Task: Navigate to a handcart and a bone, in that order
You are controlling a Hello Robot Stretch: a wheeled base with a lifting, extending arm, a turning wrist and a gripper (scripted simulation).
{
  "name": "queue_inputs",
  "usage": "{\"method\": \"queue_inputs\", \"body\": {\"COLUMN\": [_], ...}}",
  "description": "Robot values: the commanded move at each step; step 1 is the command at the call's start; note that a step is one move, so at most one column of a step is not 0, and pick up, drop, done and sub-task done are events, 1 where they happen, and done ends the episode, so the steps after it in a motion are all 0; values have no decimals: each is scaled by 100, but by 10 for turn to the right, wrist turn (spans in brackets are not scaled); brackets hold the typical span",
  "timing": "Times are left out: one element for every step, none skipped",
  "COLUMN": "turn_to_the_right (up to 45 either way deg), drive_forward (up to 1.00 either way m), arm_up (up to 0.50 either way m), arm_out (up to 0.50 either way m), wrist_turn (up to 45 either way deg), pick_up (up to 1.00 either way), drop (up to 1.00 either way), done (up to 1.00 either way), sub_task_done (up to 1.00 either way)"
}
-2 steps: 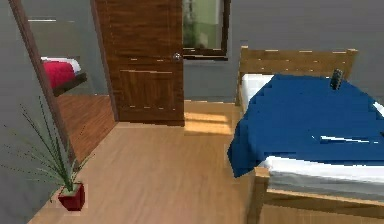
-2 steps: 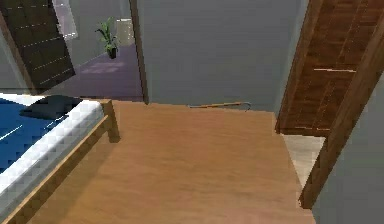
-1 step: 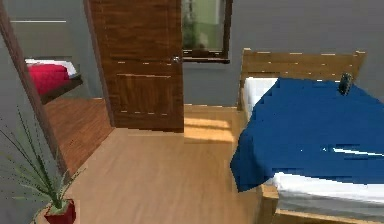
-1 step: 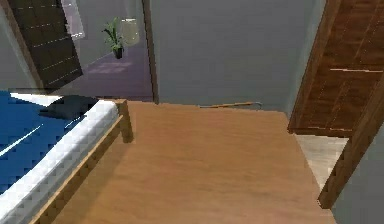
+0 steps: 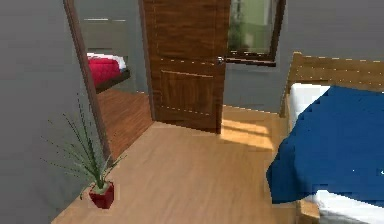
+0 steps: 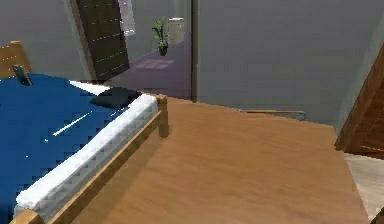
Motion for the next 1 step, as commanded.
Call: {"method": "queue_inputs", "body": {"turn_to_the_right": [0], "drive_forward": [100], "arm_up": [0], "arm_out": [0], "wrist_turn": [0], "pick_up": [0], "drop": [0], "done": [0], "sub_task_done": [0]}}
